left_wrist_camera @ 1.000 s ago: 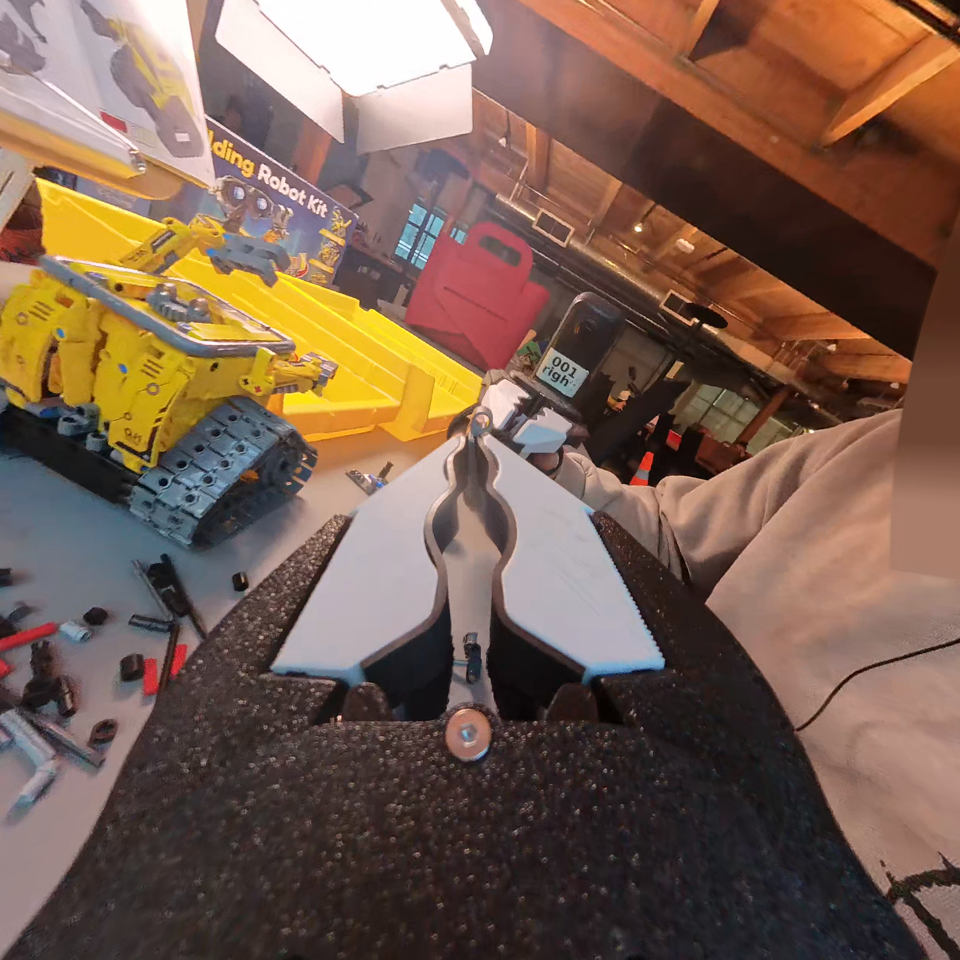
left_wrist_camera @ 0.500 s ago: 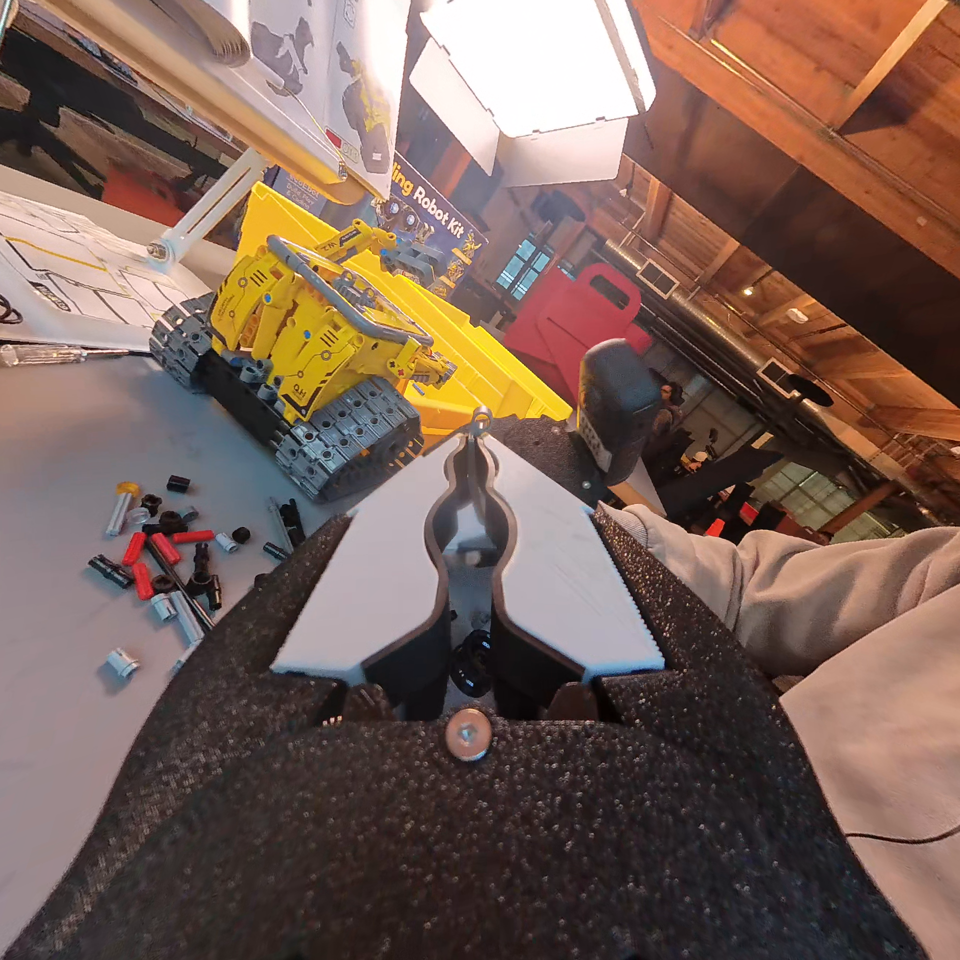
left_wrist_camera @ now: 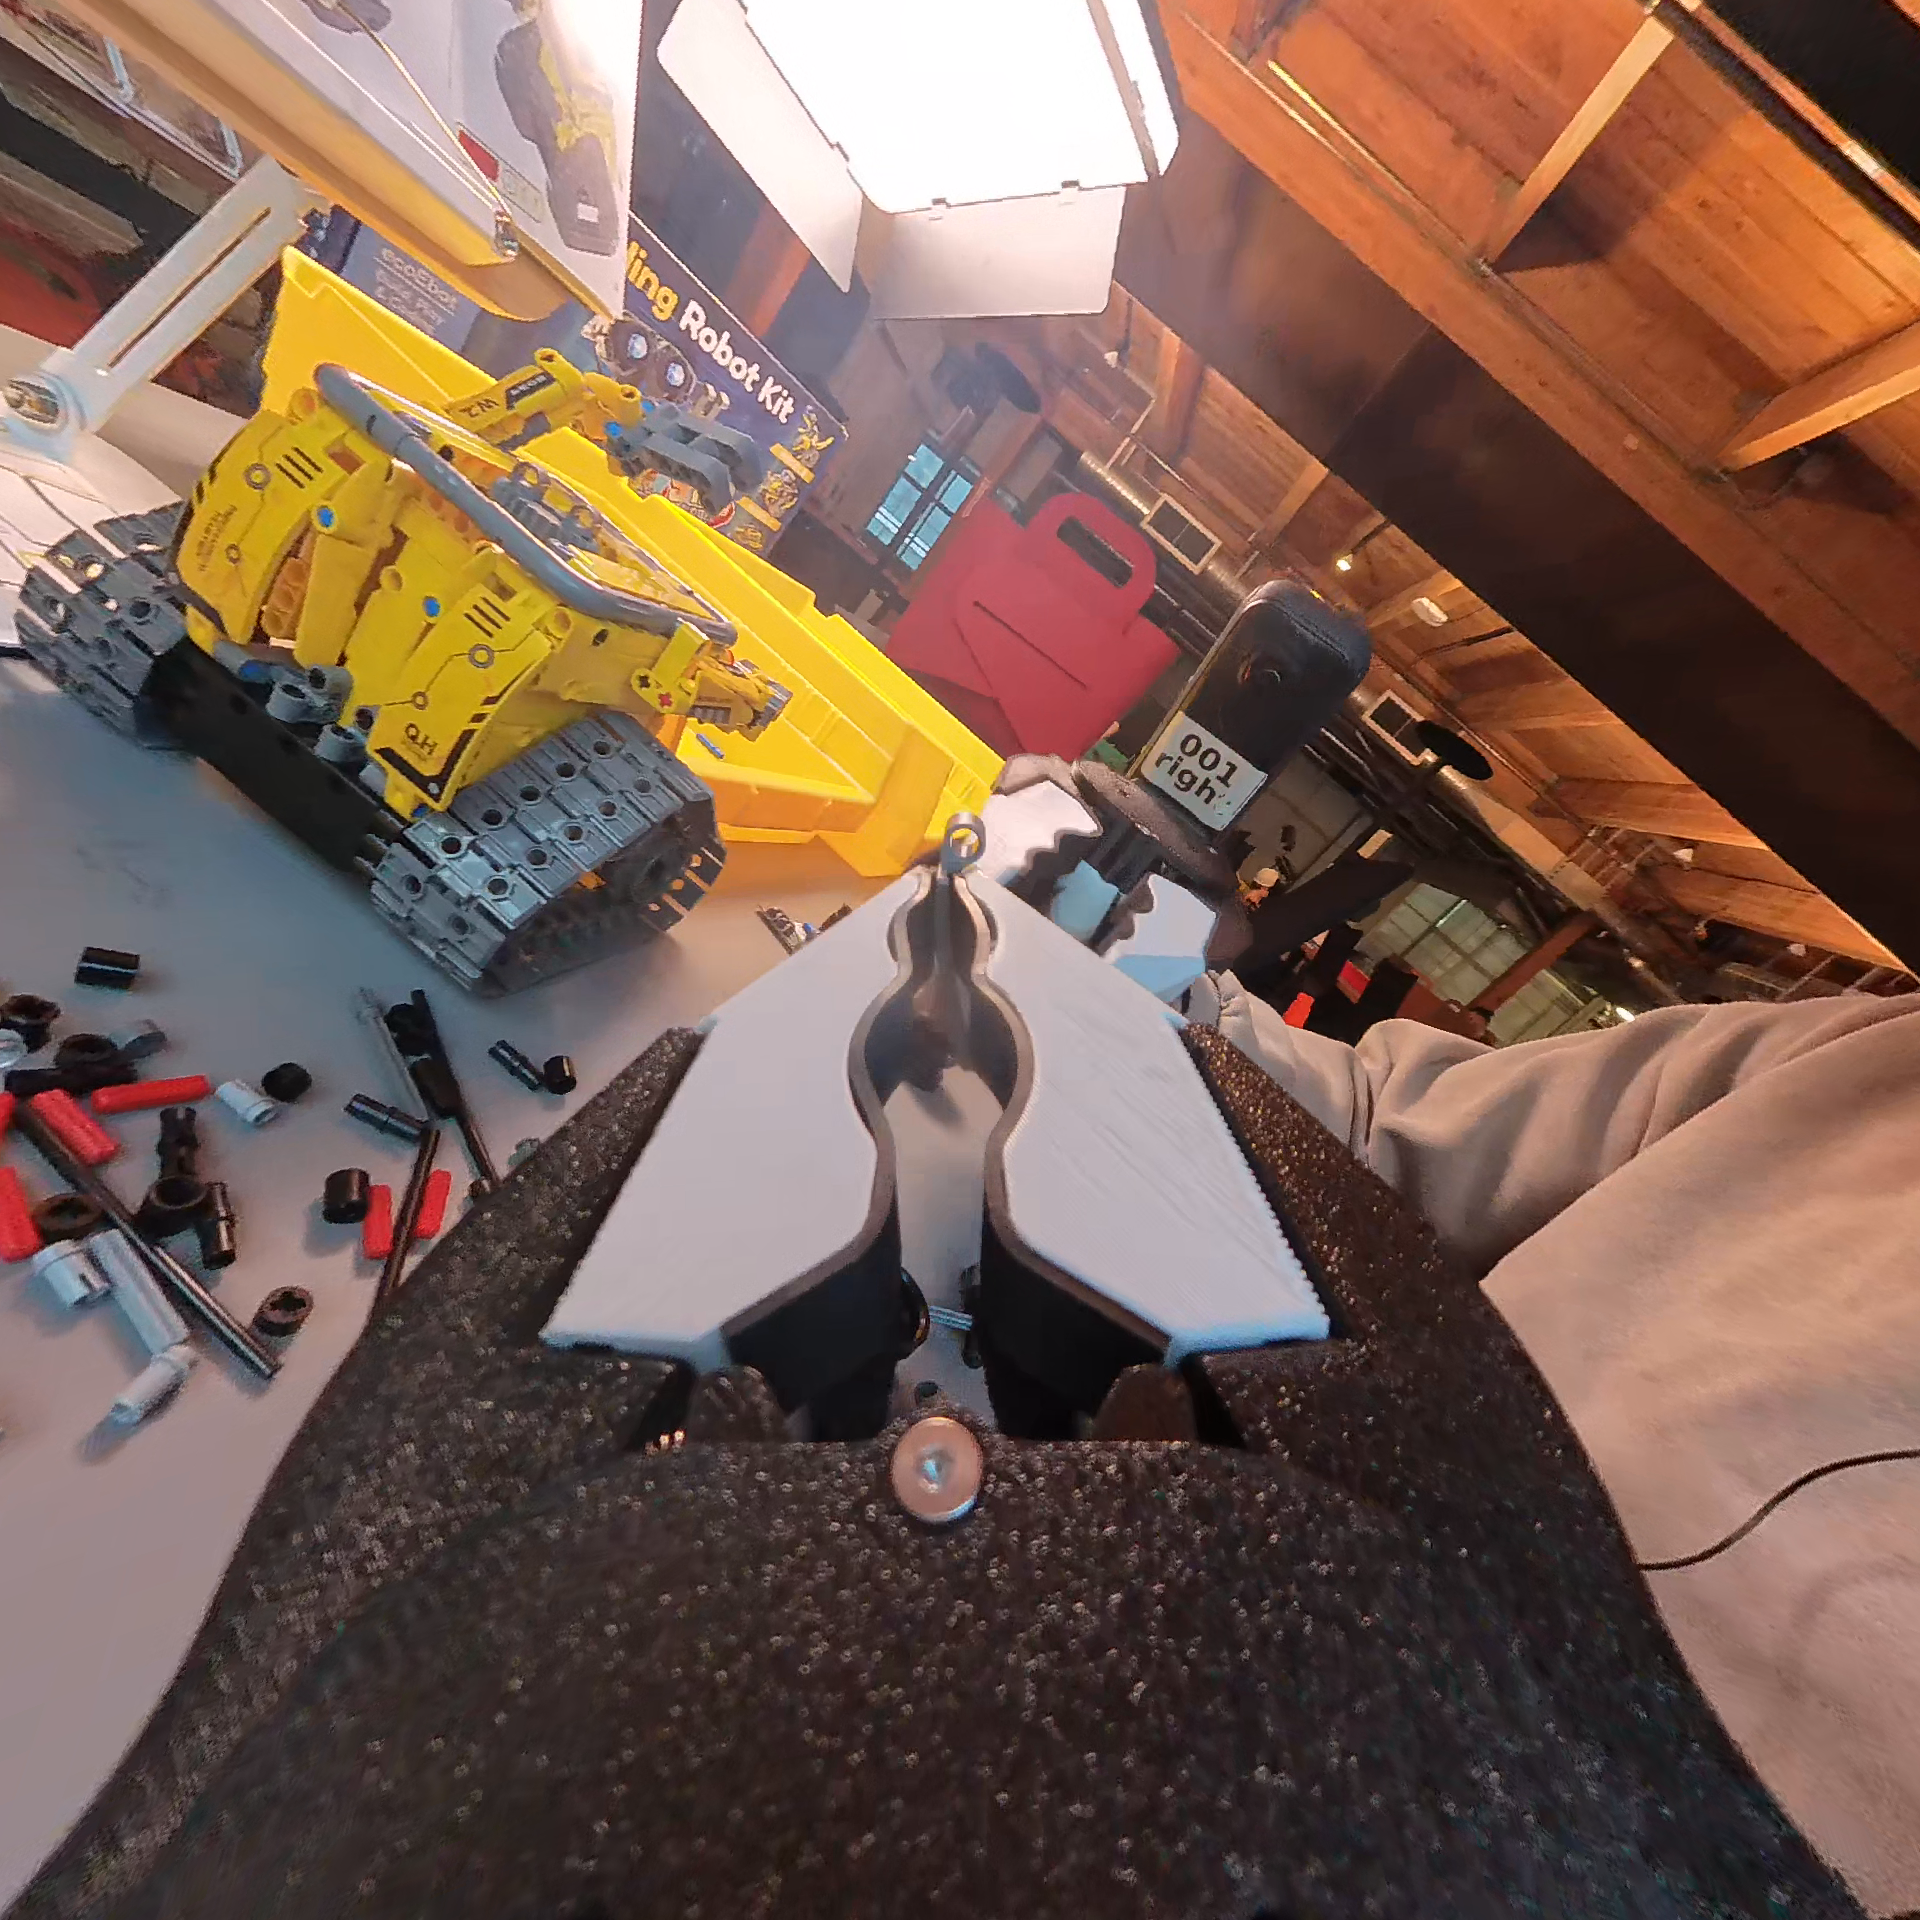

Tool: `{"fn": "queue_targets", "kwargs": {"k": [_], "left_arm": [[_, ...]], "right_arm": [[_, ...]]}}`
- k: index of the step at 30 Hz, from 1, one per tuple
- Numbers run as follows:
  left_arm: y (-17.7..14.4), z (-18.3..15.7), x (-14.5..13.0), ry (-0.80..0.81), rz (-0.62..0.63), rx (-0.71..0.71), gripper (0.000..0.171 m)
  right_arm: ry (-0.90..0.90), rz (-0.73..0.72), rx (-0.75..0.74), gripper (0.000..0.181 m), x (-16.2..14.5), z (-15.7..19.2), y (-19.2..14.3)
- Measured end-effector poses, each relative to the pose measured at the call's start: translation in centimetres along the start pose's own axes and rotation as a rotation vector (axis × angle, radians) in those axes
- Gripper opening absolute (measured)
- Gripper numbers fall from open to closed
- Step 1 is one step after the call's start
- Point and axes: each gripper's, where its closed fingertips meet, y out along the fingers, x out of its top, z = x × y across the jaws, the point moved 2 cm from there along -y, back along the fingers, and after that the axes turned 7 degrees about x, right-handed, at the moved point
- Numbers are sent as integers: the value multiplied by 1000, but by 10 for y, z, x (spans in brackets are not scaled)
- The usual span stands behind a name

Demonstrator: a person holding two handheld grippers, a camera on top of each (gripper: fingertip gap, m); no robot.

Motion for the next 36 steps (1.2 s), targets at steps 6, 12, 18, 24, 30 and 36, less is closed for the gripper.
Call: {"fn": "queue_targets", "kwargs": {"k": [6,12,18,24,30,36], "left_arm": [[3,-3,-6,10,34,-6,1],[6,-5,-15,-17,89,-22,1],[7,-7,-19,-56,115,-47,1],[9,-10,-24,-101,151,-82,3],[8,-23,-32,-257,232,-227,23],[5,-34,-36,-249,300,-265,0]], "right_arm": [[-181,-27,-8,17,6,16,4],[-348,45,-32,4,-3,22,6],[-383,50,-12,4,-2,28,5],[-389,37,20,2,0,33,3],[-416,14,20,2,12,34,-8],[-501,63,41,2,11,46,-7]]}}
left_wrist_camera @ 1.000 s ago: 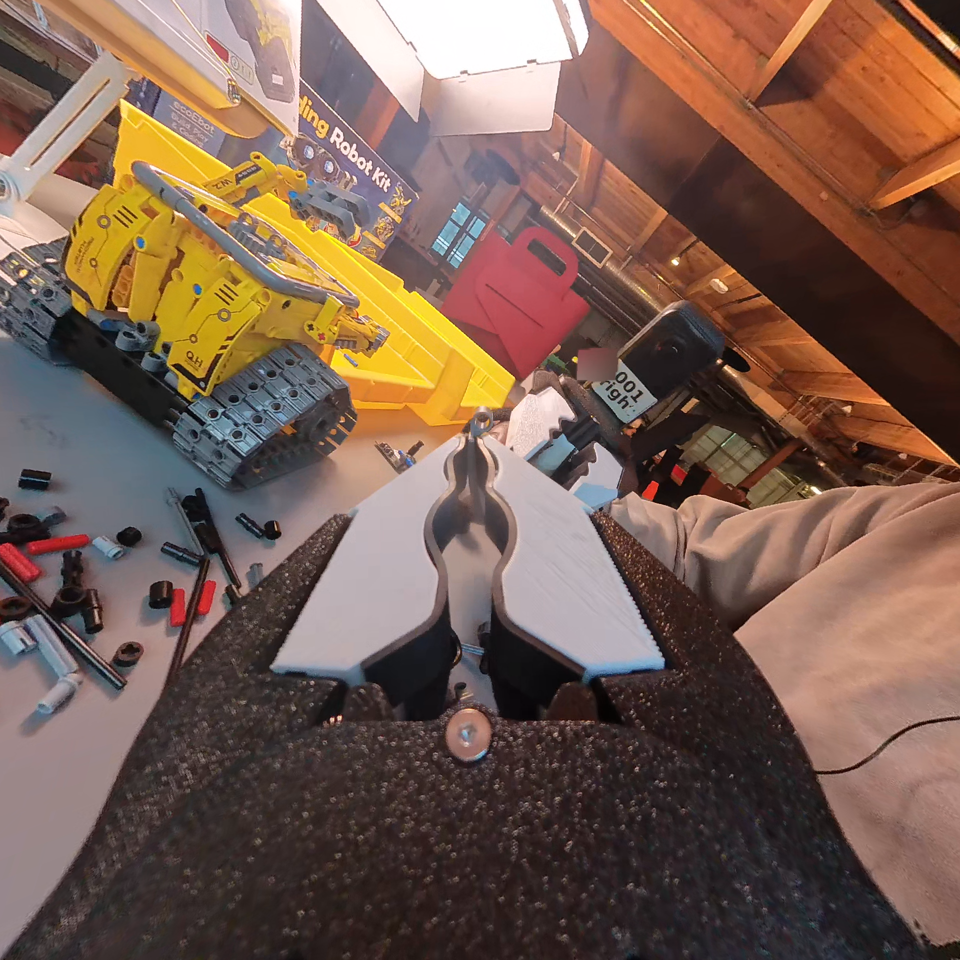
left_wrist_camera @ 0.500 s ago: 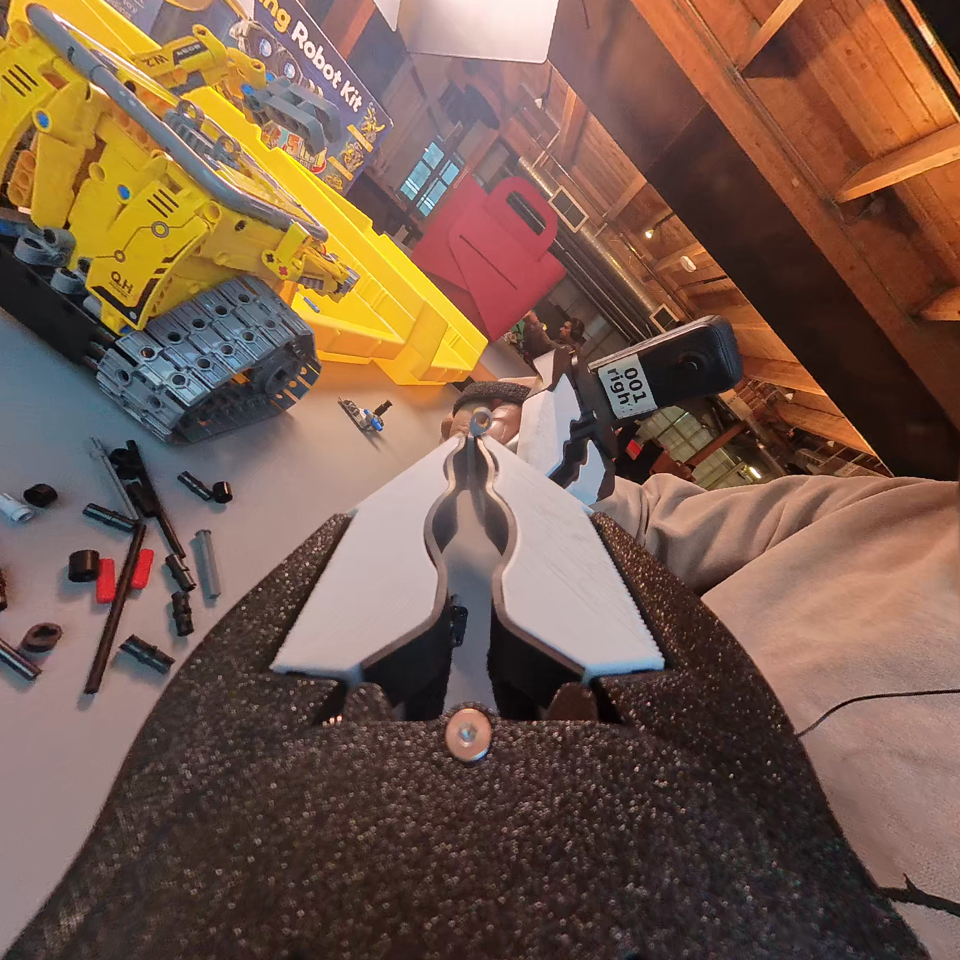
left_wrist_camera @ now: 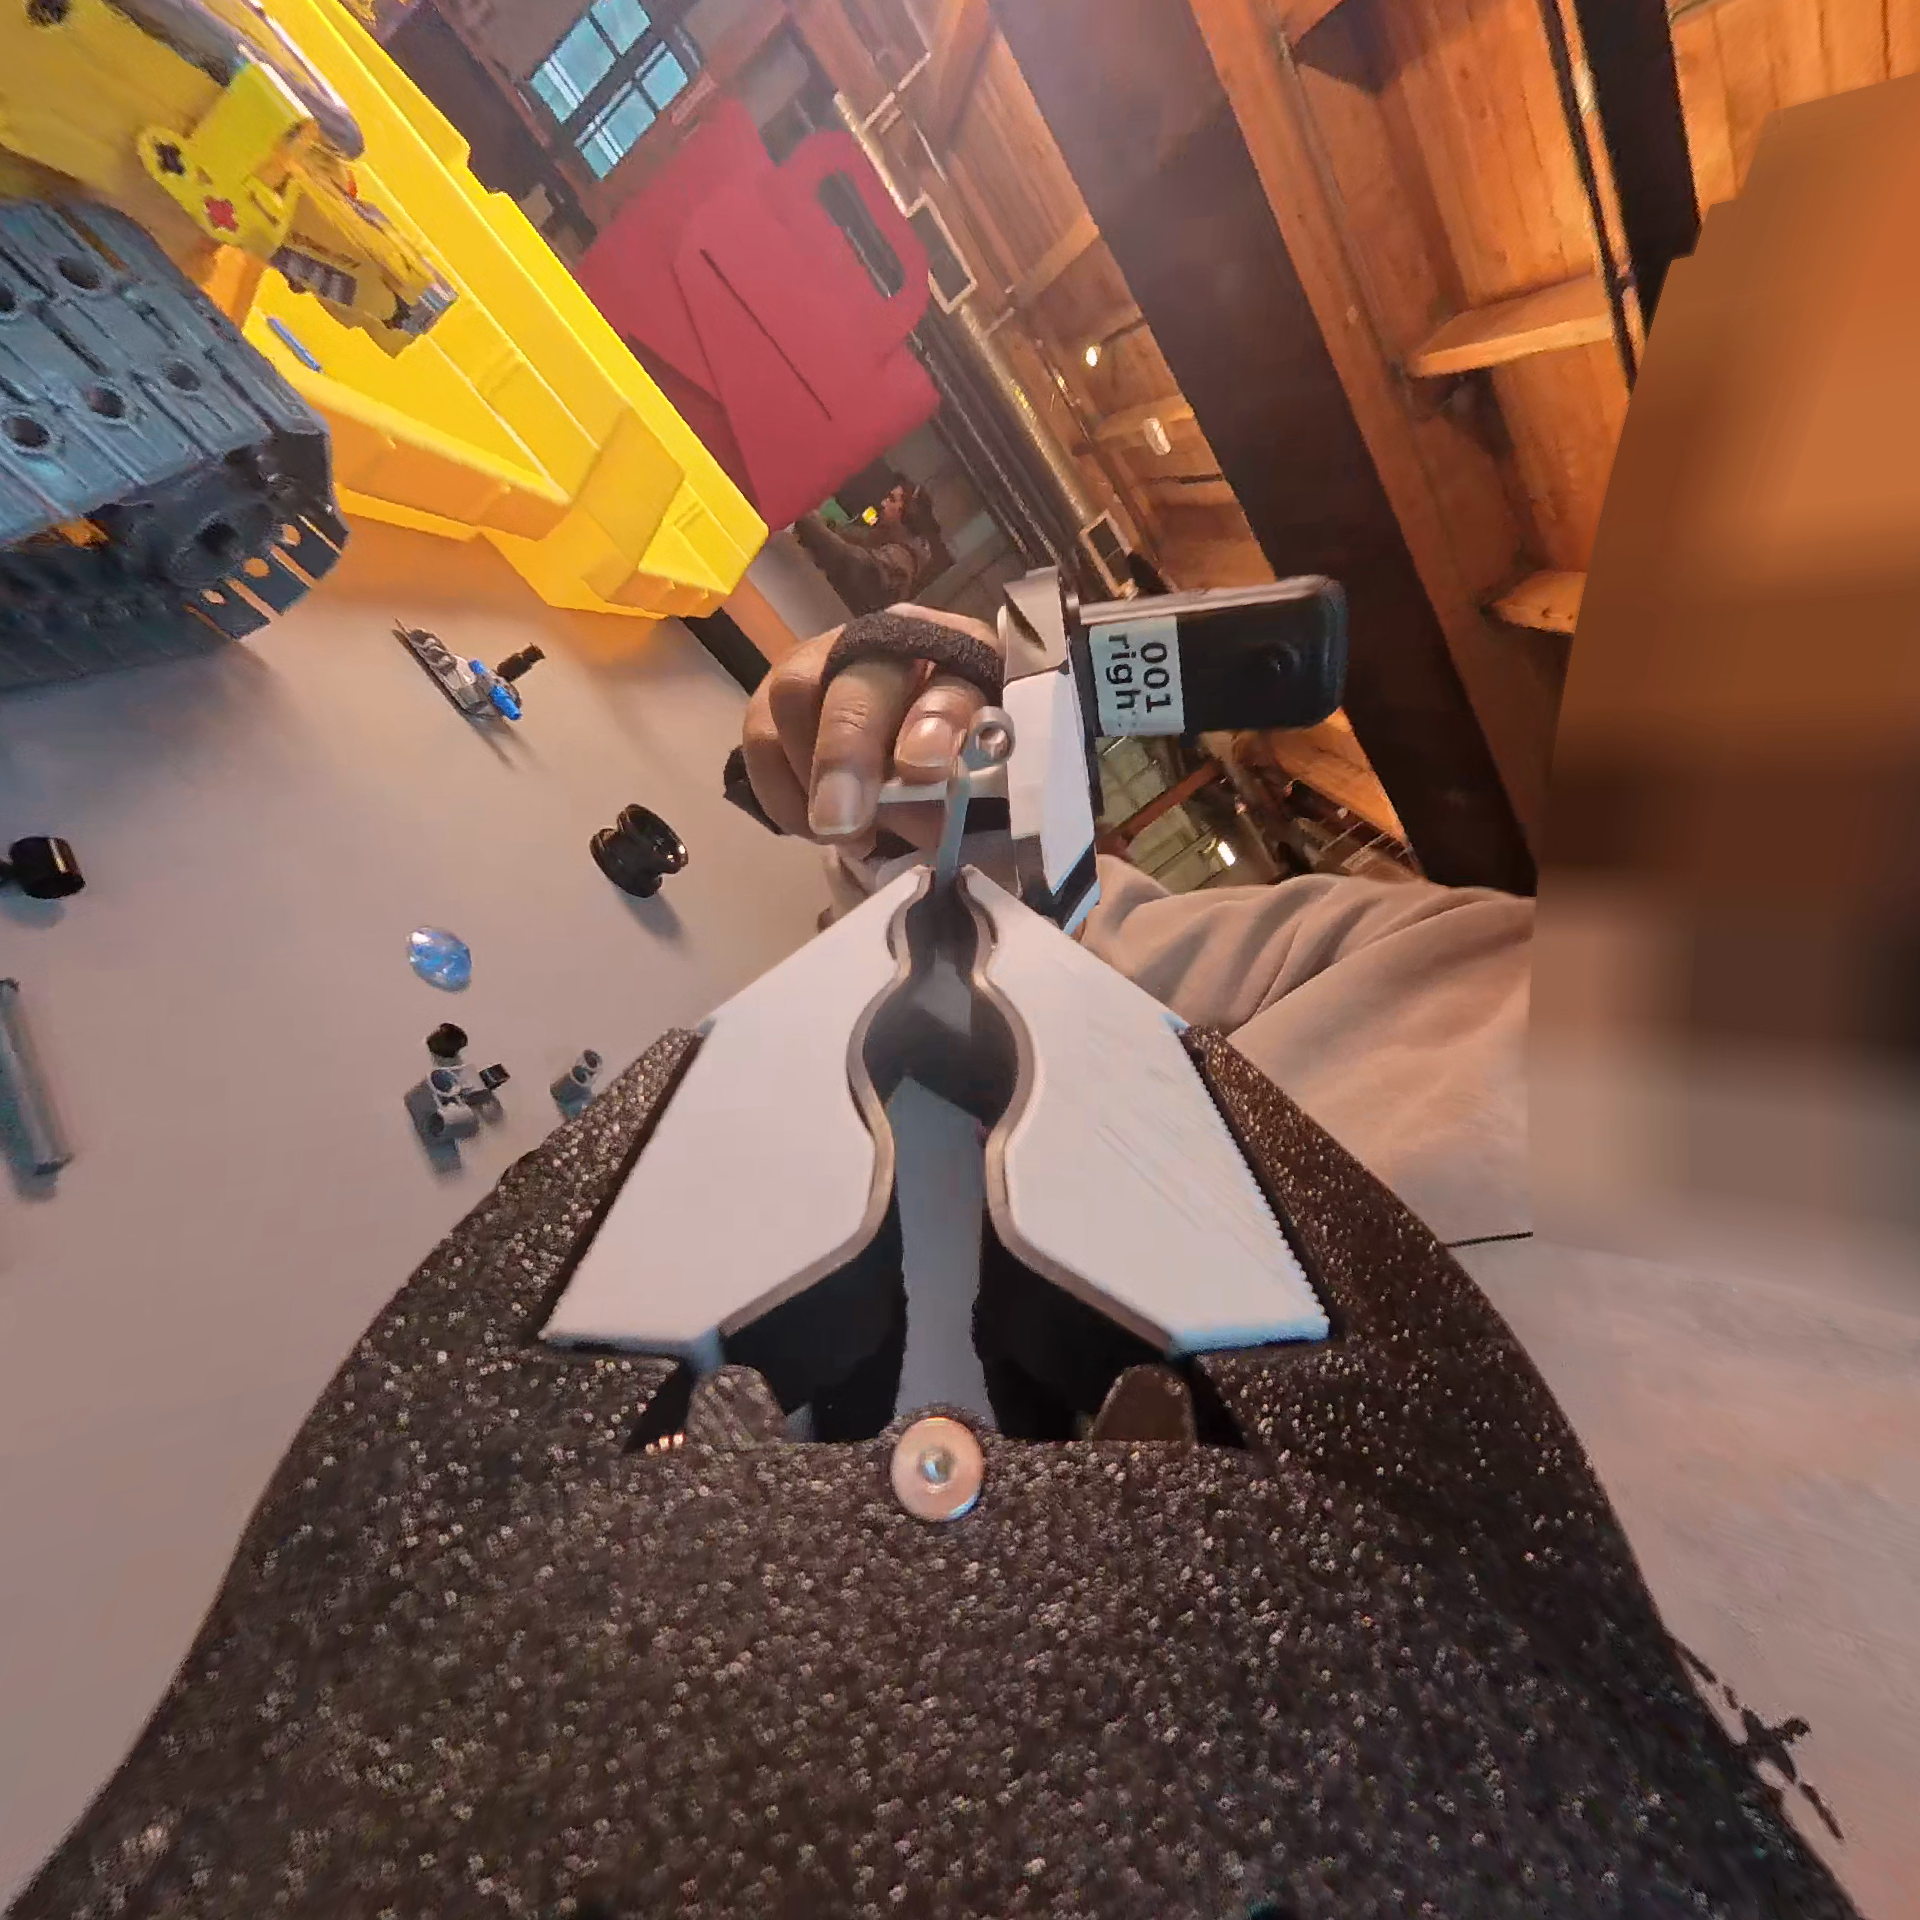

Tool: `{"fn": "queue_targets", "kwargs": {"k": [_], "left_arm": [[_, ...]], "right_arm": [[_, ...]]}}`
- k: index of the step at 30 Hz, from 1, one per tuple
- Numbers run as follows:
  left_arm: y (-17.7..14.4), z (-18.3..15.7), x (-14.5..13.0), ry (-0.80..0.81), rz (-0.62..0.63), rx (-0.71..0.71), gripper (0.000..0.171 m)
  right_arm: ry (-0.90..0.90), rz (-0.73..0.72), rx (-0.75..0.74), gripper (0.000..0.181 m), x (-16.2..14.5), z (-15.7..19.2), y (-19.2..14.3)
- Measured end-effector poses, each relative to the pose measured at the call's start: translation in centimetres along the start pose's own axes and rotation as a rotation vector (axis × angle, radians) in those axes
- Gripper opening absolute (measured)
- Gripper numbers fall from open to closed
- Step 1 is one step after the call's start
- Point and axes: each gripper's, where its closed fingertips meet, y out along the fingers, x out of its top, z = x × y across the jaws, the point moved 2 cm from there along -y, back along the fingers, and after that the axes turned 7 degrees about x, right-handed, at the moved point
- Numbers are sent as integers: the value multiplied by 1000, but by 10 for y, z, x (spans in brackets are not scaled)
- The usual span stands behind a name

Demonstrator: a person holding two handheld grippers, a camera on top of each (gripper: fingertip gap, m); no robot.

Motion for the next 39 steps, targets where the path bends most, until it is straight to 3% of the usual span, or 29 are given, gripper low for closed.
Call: {"fn": "queue_targets", "kwargs": {"k": [4,6,8,11,17,22,26,30,33,37,39], "left_arm": [[-2,-11,-2,92,58,10,1],[-15,-20,11,56,-20,-50,0],[-38,-17,32,100,-111,5,0],[-40,-15,36,165,-125,59,1],[-37,27,38,231,-150,339,1],[-53,51,49,405,-201,629,2],[-59,48,57,483,-243,705,1],[-64,48,61,523,-279,762,1],[-72,34,73,631,-334,825,1],[-110,-31,102,851,-410,1026,1],[-148,-64,107,902,-412,1216,2]], "right_arm": [[-3,7,55,2,7,5,-3],[29,-32,93,1,15,5,-14],[51,-36,46,0,15,-9,-40],[81,-10,-13,1,6,-24,-50],[204,204,-138,2,-60,-44,-12],[239,519,-254,3,-121,-62,24],[257,599,-259,9,-140,-57,31],[272,560,-273,18,-134,-60,25],[266,452,-303,18,-112,-68,17],[288,230,-389,18,-63,-83,-17],[308,144,-441,18,-46,-86,-45]]}}
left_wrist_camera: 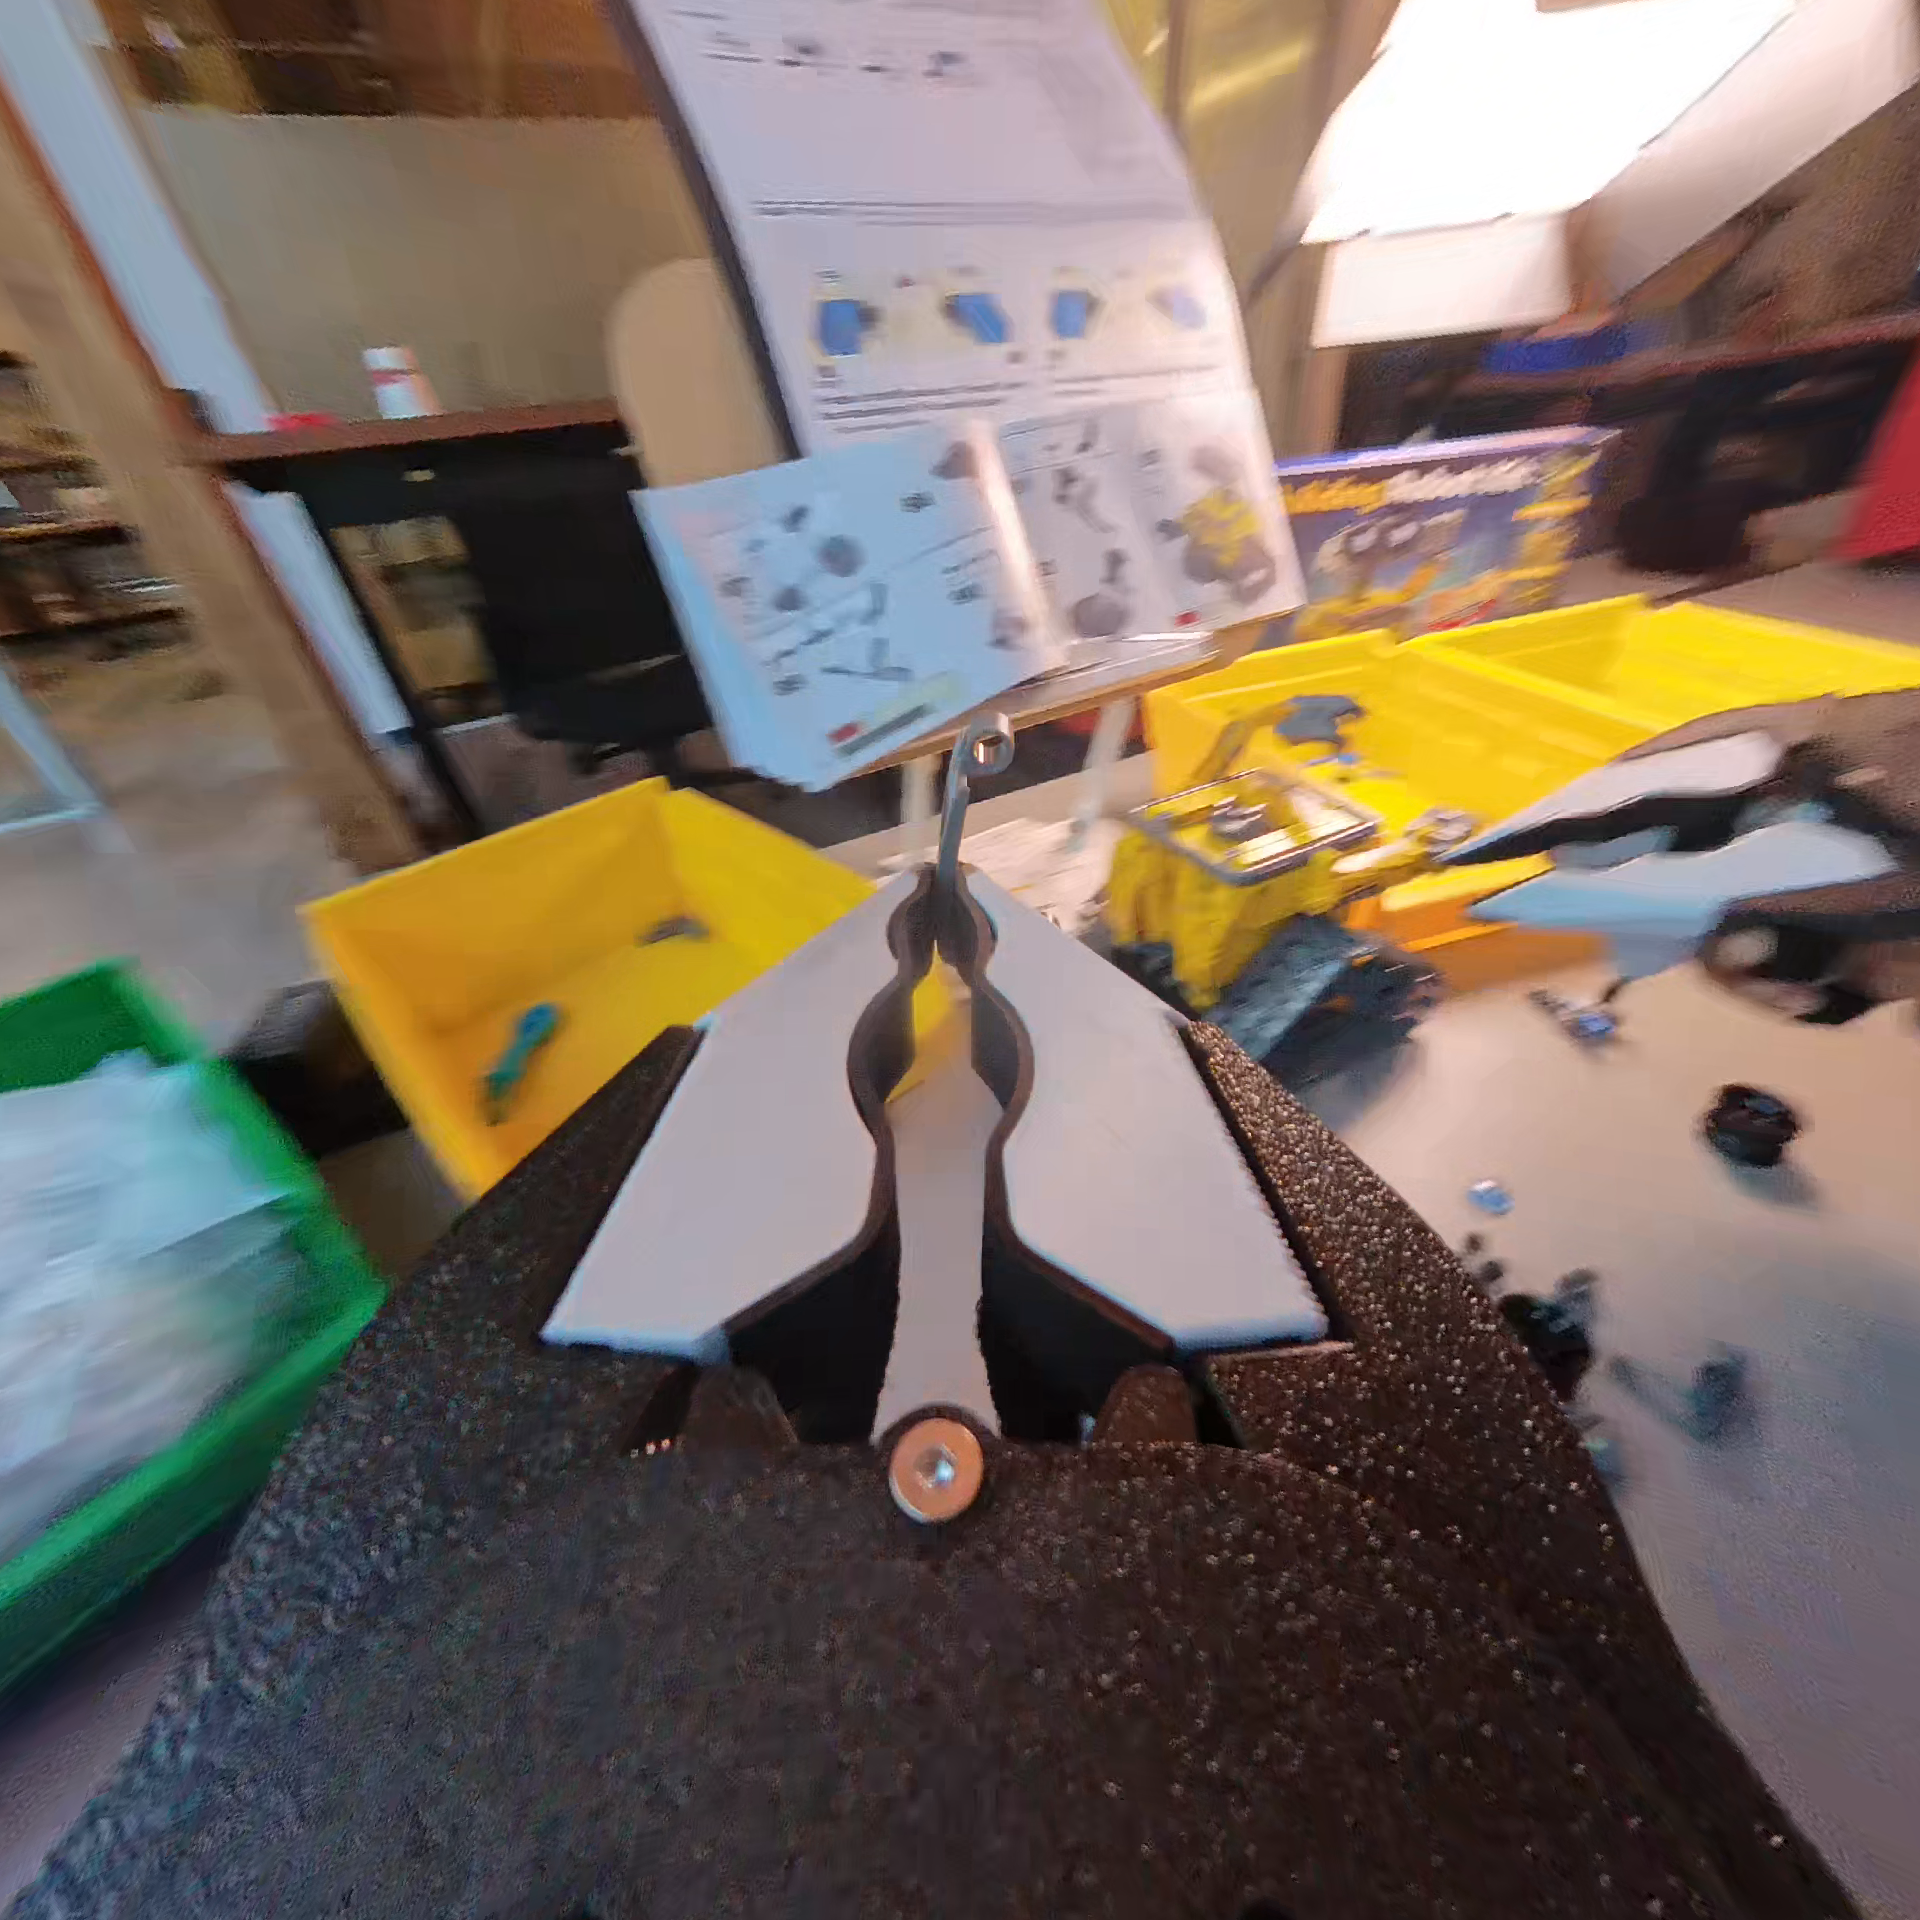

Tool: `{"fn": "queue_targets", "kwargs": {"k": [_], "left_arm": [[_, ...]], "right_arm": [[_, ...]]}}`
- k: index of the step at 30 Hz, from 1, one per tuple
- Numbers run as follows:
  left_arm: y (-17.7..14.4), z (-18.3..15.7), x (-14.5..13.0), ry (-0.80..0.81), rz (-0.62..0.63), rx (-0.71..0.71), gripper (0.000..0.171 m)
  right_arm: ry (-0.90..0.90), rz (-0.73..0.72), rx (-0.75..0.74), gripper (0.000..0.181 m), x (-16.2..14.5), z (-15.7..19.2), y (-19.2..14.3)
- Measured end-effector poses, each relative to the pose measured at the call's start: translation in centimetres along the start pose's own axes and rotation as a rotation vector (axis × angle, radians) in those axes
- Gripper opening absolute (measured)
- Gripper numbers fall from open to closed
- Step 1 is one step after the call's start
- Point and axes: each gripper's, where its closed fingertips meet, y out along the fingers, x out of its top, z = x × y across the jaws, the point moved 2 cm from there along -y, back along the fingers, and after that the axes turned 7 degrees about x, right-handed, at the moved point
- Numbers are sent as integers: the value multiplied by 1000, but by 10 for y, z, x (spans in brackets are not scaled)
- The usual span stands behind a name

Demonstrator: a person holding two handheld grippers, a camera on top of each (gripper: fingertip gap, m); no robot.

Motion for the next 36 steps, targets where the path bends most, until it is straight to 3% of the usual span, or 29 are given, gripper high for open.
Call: {"fn": "queue_targets", "kwargs": {"k": [3,5,8,10,16,23,26,29,32,34,36], "left_arm": [[-49,59,-12,136,261,189,1],[-85,105,-36,196,464,325,2],[-135,158,-82,263,730,492,1],[-154,172,-106,252,813,509,1],[-160,173,-143,34,821,443,1],[-161,182,-160,12,871,462,2],[-161,189,-162,16,868,507,17],[-155,190,-151,45,803,537,17],[-141,176,-117,114,654,534,16],[-121,141,-87,167,510,409,17],[-98,87,-65,218,394,193,17]], "right_arm": [[77,-83,-18,18,5,-9,-40],[146,-129,-8,18,0,-9,-59],[197,-151,29,17,-10,-2,-68],[172,-118,47,17,-16,3,-63],[131,-58,95,17,-29,18,-44],[126,-36,99,17,-34,22,-42],[132,-26,97,17,-37,21,-42],[130,-21,99,17,-39,22,-41],[123,-22,102,17,-39,25,-39],[115,-35,113,17,-37,28,-38],[106,-59,144,17,-34,34,-37]]}}
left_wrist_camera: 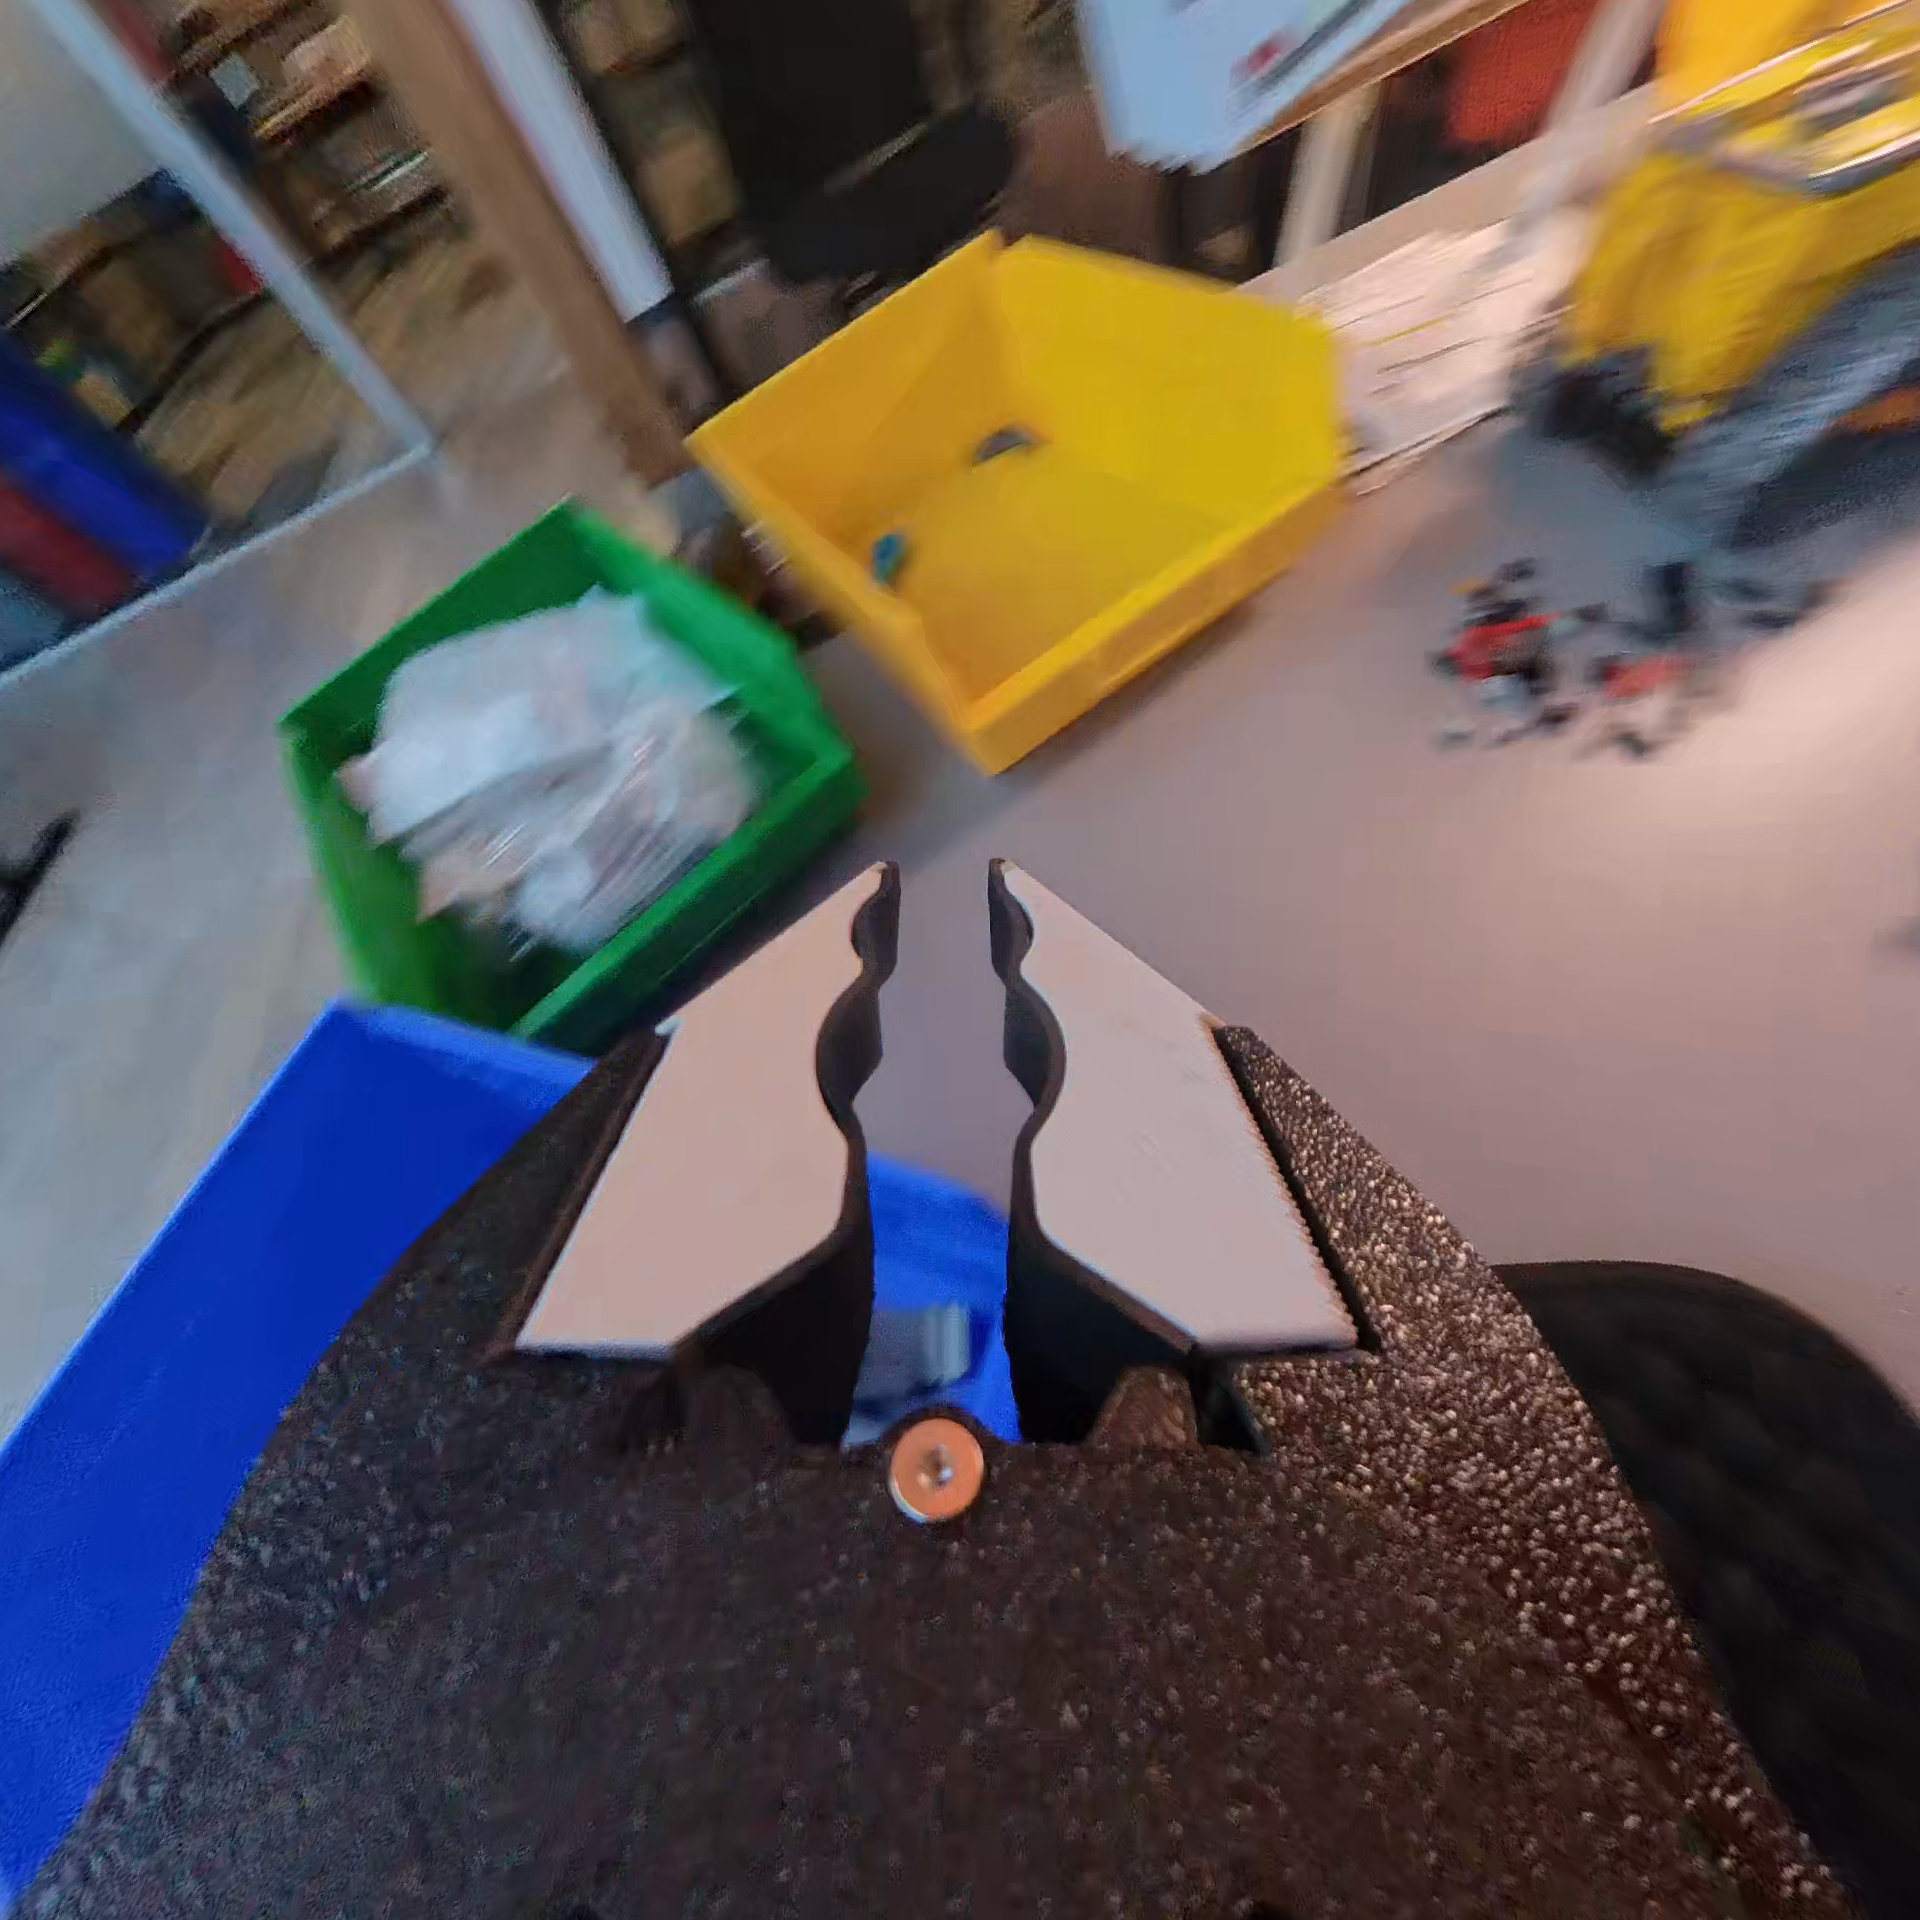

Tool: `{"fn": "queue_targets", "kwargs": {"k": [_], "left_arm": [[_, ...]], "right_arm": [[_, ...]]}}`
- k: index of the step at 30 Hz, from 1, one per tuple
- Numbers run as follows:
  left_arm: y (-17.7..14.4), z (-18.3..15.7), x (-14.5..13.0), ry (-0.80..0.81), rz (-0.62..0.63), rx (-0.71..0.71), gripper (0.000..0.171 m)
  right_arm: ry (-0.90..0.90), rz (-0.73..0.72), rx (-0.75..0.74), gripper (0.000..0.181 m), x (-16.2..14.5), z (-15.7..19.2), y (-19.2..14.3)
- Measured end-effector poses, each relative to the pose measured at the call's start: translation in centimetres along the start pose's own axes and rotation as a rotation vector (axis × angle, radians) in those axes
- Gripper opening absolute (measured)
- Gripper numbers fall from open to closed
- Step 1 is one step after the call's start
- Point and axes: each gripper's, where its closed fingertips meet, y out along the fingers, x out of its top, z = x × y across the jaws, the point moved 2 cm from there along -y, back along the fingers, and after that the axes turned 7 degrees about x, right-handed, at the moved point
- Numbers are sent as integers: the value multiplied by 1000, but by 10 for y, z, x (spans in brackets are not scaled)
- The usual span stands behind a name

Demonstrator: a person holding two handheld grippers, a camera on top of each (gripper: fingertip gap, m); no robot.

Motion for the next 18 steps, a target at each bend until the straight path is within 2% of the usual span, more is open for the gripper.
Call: {"fn": "queue_targets", "kwargs": {"k": [2,4,6,8,11,14,16,17,18], "left_arm": [[5,-65,20,88,-69,-258,18],[13,-131,24,198,-103,-495,22],[20,-192,12,313,-84,-714,22],[33,-233,-5,423,-40,-843,26],[52,-270,-23,494,45,-974,30],[61,-283,-36,513,112,-1027,30],[57,-289,-41,499,113,-1066,18],[55,-292,-44,503,109,-1077,3],[54,-295,-45,498,95,-1072,0]], "right_arm": [[-5,-13,40,17,2,8,3],[-15,-13,67,17,1,15,6],[-35,-6,83,17,-1,20,9],[-52,1,91,17,-4,24,10],[-46,5,90,17,-7,25,11],[-36,13,83,17,-11,23,12],[-39,21,86,17,-13,24,14],[-45,28,87,17,-14,24,15],[-53,37,89,17,-16,25,16]]}}
